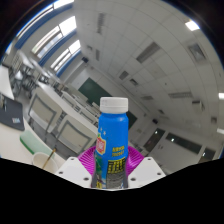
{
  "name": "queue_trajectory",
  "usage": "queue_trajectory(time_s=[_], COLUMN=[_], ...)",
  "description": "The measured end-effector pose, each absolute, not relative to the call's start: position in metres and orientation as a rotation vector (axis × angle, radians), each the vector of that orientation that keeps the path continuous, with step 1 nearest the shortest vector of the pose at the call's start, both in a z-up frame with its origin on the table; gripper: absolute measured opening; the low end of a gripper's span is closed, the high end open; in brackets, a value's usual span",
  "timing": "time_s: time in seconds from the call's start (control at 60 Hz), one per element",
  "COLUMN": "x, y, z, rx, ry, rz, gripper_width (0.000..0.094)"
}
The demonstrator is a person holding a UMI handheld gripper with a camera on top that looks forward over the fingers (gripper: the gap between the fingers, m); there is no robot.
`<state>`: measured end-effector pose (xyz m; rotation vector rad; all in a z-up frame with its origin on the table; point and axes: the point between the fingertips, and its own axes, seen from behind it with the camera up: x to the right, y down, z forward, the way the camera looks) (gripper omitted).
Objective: Pour water
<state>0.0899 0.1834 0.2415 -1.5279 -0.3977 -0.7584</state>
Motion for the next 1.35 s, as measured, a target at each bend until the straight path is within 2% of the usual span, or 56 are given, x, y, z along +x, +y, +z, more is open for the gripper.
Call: queue_trajectory(time_s=[0.033, 0.117, 0.133, 0.15, 0.25, 0.35, 0.367, 0.517, 0.583, 0.667, 0.7, 0.733, 0.75, 0.783, 0.867, 1.033, 1.233, 1.35], x=[0.090, 0.086, 0.087, 0.090, 0.108, 0.113, 0.112, 0.120, 0.116, 0.112, 0.116, 0.113, 0.112, 0.106, 0.108, 0.077, 0.010, 0.001], y=[0.173, 0.184, 0.161, 0.186, 0.185, 0.189, 0.189, 0.198, 0.193, 0.186, 0.184, 0.177, 0.172, 0.168, 0.126, 0.047, -0.023, -0.038], z=[0.218, 0.180, 0.164, 0.163, 0.117, 0.098, 0.085, 0.084, 0.086, 0.081, 0.080, 0.083, 0.086, 0.091, 0.096, 0.099, 0.072, 0.062], rx=[-1.569, -1.622, -1.589, -1.635, -1.671, -1.723, -1.730, -1.716, -1.712, -1.761, -1.786, -1.801, -1.800, -1.797, -1.812, -1.801, -1.799, -1.771], ry=[-0.215, -0.048, 0.018, -0.007, 0.055, 0.062, 0.058, 0.045, 0.047, 0.035, 0.028, 0.025, 0.026, 0.022, 0.019, 0.011, -0.033, -0.025], rz=[-0.558, -0.221, -0.181, -0.172, -0.119, -0.077, -0.079, -0.115, -0.117, -0.124, -0.110, -0.090, -0.080, -0.056, -0.056, -0.037, 0.109, 0.151], gripper_width=[0.0352, 0.0352, 0.0350, 0.0351, 0.0353, 0.0352, 0.0352, 0.0354, 0.0413, 0.0584, 0.0694, 0.0844, 0.0863, 0.0829, 0.0858, 0.0846, 0.0852, 0.0855])
